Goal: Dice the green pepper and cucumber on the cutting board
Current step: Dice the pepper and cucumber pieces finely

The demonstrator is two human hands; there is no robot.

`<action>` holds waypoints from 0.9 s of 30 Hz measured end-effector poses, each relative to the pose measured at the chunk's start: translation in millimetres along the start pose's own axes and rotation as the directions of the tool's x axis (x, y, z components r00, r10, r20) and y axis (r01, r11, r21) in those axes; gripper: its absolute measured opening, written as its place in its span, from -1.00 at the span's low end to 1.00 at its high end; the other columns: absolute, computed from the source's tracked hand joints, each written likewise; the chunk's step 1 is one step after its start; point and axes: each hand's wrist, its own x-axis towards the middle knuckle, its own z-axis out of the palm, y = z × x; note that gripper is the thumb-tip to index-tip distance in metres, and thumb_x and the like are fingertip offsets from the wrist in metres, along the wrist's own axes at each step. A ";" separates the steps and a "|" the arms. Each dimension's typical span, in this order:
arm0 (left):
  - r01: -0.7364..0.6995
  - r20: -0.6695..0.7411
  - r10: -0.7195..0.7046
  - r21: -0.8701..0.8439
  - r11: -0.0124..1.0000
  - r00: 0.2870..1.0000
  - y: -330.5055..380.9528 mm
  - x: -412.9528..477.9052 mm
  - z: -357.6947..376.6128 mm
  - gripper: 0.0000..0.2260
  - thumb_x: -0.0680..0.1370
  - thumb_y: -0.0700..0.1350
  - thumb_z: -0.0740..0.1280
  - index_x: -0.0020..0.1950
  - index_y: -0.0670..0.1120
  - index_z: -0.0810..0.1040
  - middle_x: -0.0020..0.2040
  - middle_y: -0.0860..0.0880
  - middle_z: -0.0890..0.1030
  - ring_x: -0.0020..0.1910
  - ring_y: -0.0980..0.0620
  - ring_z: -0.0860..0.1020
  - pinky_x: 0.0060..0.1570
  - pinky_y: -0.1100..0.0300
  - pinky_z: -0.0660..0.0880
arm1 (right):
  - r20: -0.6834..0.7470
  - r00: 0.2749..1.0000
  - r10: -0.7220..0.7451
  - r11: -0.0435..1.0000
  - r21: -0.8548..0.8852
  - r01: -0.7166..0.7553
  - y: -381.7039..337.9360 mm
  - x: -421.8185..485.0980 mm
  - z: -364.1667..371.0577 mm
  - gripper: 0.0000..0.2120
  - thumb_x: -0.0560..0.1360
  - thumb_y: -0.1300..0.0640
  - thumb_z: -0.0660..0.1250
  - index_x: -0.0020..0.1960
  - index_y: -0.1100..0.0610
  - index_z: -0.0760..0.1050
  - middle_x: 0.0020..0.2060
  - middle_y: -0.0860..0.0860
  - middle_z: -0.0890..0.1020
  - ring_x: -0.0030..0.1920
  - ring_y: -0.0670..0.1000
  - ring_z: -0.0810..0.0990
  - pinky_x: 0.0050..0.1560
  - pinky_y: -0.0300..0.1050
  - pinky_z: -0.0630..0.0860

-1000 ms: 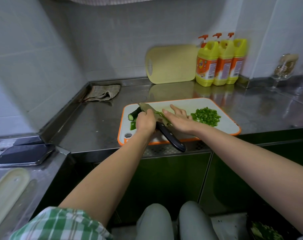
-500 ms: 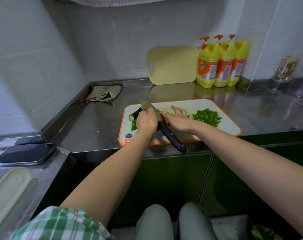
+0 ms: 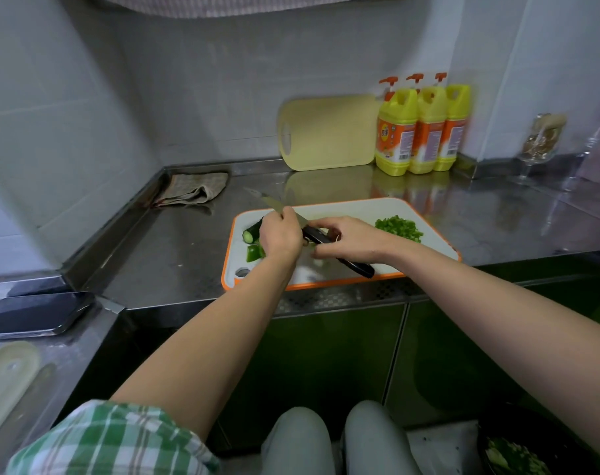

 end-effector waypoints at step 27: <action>-0.603 0.477 0.390 0.729 0.325 0.788 -21.2 15.4 25.5 -0.81 0.54 0.02 0.32 0.12 0.08 0.63 0.16 -0.09 0.50 0.19 -0.13 0.34 0.09 0.06 0.30 | -0.276 0.877 0.393 0.755 0.642 -0.137 60.9 4.5 -9.9 -0.85 0.60 0.18 0.17 -0.15 0.14 0.37 -0.45 0.03 0.39 -0.61 -0.08 0.31 -0.59 -0.30 0.23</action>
